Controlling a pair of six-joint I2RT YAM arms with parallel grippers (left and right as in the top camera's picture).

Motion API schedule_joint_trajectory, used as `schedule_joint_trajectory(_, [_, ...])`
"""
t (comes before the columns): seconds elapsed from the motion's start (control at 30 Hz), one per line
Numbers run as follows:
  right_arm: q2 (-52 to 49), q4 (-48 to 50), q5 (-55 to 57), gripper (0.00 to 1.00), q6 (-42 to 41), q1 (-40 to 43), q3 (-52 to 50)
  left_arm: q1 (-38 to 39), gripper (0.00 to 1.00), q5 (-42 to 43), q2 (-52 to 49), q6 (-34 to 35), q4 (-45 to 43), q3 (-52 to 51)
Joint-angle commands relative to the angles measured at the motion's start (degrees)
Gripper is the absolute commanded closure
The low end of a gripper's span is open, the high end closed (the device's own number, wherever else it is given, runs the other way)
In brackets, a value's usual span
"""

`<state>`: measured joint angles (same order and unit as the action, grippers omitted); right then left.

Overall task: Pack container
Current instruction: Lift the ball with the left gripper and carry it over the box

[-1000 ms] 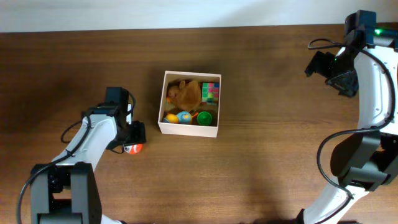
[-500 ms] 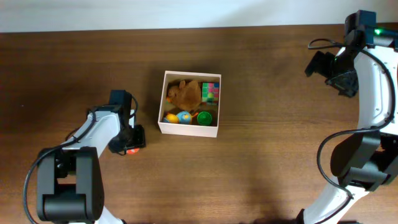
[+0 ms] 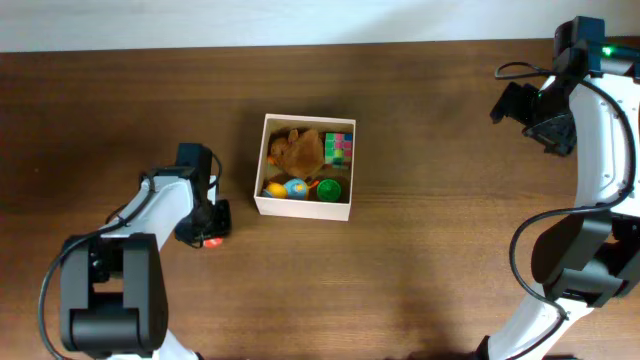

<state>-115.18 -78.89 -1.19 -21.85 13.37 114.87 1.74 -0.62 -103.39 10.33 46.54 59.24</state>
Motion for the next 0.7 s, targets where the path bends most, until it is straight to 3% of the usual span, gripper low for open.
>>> schedule_joint_trajectory(0.0, [0.7, 0.0, 0.3, 0.01, 0.4, 0.2, 0.9, 0.0, 0.62, 0.9, -1.4, 0.0, 2.0, 5.1])
schedule_joint_trajectory(0.27, [0.7, 0.0, 0.3, 0.01, 0.4, 0.2, 0.8, 0.0, 0.63, 1.0, -1.4, -0.1, 9.6, 19.0])
schedule_joint_trajectory(0.67, [0.7, 0.0, 0.3, 0.01, 0.4, 0.2, 0.9, 3.7, 0.63, 8.1, -1.4, -3.8, 15.5, 34.8])
